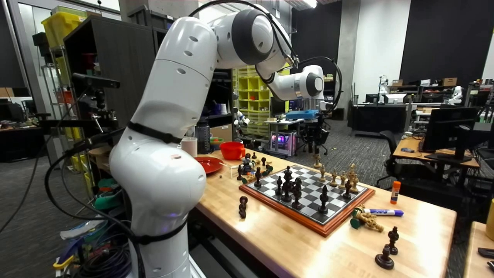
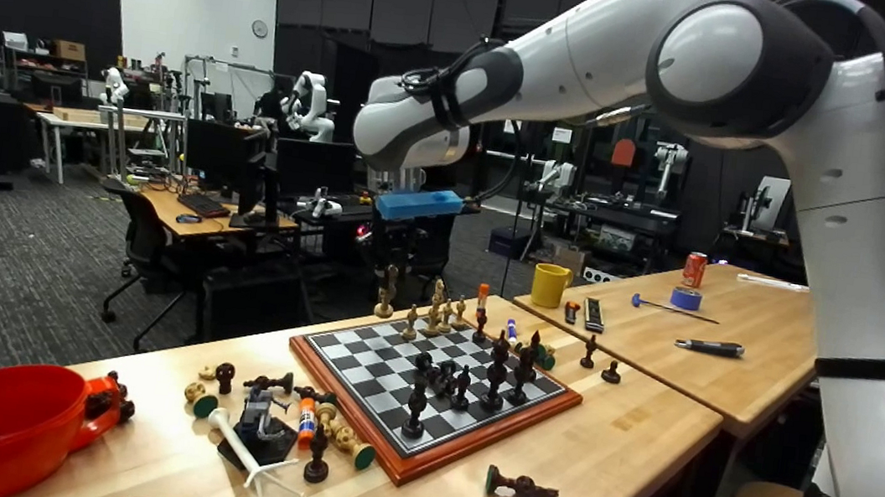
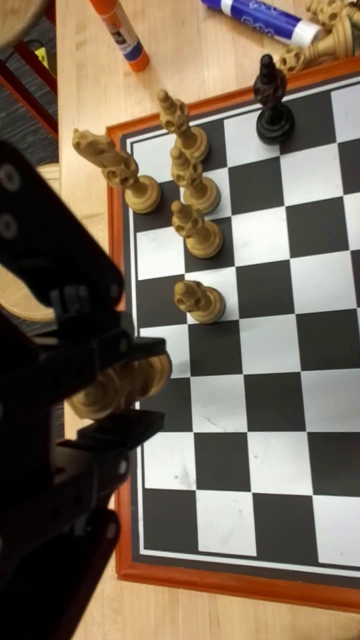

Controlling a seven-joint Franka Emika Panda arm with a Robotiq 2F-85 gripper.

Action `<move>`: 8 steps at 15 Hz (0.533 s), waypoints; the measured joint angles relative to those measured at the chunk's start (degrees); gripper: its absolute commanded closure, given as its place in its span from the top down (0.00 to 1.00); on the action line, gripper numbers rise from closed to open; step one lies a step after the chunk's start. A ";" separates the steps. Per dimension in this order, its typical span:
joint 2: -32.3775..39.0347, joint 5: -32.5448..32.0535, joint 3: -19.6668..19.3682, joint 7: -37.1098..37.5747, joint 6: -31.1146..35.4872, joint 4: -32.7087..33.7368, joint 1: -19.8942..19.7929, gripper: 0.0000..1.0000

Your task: Move one brown chess piece on the left side of the board backwards.

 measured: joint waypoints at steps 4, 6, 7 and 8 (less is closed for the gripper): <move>2.82 0.00 -0.84 0.96 -0.39 3.02 0.02 0.08; 3.99 0.06 -1.28 1.06 -1.13 4.39 0.01 0.08; 4.47 0.23 -1.42 1.07 -1.76 4.99 -0.01 0.08; 4.96 0.39 -1.51 1.07 -2.64 5.64 -0.06 0.08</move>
